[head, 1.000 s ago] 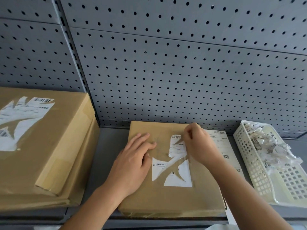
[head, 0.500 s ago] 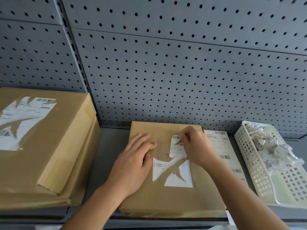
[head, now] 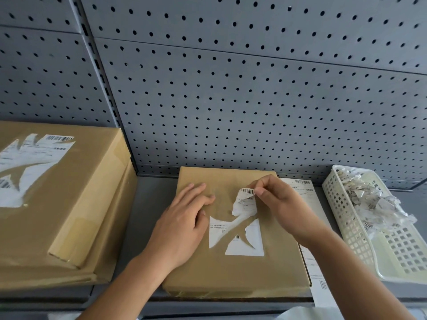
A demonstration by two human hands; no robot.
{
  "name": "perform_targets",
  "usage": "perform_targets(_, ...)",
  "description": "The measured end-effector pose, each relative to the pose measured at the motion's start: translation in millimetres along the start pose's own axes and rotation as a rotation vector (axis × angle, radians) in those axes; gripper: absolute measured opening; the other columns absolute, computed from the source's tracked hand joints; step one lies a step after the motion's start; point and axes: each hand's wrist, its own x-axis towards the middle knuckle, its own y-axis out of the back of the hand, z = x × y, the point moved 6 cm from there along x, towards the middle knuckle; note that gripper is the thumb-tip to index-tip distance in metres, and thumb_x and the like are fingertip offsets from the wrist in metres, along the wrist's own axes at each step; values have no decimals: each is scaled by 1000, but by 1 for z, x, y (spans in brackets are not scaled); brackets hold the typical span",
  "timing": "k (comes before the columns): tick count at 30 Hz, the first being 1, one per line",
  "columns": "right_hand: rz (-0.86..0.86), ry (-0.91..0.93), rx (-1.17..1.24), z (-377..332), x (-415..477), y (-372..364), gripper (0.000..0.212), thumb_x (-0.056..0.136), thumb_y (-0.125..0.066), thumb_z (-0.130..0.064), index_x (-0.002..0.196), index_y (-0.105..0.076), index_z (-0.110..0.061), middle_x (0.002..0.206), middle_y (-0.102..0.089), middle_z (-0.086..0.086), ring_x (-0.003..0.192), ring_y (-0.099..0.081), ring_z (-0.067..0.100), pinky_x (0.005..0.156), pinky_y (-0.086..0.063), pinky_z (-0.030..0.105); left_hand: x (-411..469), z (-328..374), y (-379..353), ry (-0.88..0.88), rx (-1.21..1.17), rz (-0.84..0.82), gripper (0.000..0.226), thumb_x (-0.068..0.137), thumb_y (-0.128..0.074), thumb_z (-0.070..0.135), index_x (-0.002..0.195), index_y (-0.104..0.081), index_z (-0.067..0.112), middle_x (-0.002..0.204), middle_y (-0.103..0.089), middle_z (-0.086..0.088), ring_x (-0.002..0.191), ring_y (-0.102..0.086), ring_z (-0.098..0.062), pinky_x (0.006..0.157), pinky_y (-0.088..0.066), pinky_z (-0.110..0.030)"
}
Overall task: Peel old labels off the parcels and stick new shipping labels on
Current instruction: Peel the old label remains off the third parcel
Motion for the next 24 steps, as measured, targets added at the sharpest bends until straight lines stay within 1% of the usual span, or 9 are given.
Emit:
perform_targets(2, -2, 3, 110, 1, -3, 0, 13, 103, -49, -10, 93, -55, -6, 112, -71, 5, 111, -64, 24, 102, -48, 36, 0, 0, 0, 1, 1, -1, 38, 106, -40, 25, 140, -51, 38, 158, -19, 32, 146, 4, 16, 115, -19, -20)
perform_targets(5, -18, -2, 336, -1, -9, -1, 12, 105, -42, -5, 96, -49, -2, 110, -68, 24, 110, -66, 38, 99, -52, 43, 0, 0, 1, -1, 0, 4, 37, 105, -40, 25, 139, -51, 38, 156, -19, 34, 146, 3, 17, 115, -22, -22)
perform_targets(8, -1, -11, 523, -4, -15, 2, 12, 105, -38, -5, 97, -47, -5, 98, -66, 23, 103, -68, 42, 91, -56, 46, 1, 0, 0, 3, 0, 3, 38, 105, -40, 25, 139, -51, 38, 156, -20, 33, 146, 3, 17, 113, -22, -22)
perform_targets(11, 93, 6, 574, -5, -16, 13, 12, 104, -43, -7, 94, -49, -6, 85, -60, 14, 91, -70, 38, 89, -56, 51, 0, 0, 0, 4, 3, -3, 38, 106, -40, 25, 140, -51, 38, 157, -20, 32, 146, 3, 17, 112, -21, -21)
perform_targets(15, 191, 11, 382, -4, -16, 25, 4, 101, -49, -1, 99, -51, -5, 77, -58, 10, 74, -65, 30, 80, -59, 47, 0, 1, 0, 14, 9, -6, 37, 106, -40, 26, 140, -50, 37, 157, -20, 32, 146, 3, 16, 114, -20, -22)
perform_targets(18, 175, 6, 112, -1, -15, 18, 24, 99, -48, -1, 110, -60, -19, 72, -58, 1, 64, -62, 21, 76, -55, 49, 0, 1, 0, 14, 12, -10, 38, 106, -39, 26, 141, -49, 37, 158, -20, 31, 146, 3, 16, 113, -19, -21)
perform_targets(21, 138, 60, -211, -4, -16, 6, 24, 100, -52, -17, 107, -69, -33, 70, -56, -20, 64, -55, 12, 69, -47, 30, 0, 1, -1, 11, 14, -14, 39, 106, -39, 26, 142, -49, 37, 159, -20, 30, 147, 3, 15, 114, -18, -20)
perform_targets(23, 98, 145, -382, -11, -20, -6, 19, 92, -63, -38, 110, -70, -35, 81, -54, -18, 66, -52, 8, 67, -44, 19, 0, 0, -1, 6, 15, -12, 39, 106, -39, 27, 143, -49, 37, 160, -20, 29, 147, 3, 14, 114, -18, -21)
perform_targets(24, 63, 178, -456, -12, -21, -13, 28, 86, -67, -48, 111, -69, -36, 87, -53, -16, 66, -53, 7, 66, -45, 18, 0, 0, -1, 5, 13, -12, 39, 106, -39, 28, 143, -49, 37, 160, -20, 29, 147, 4, 14, 114, -19, -21)
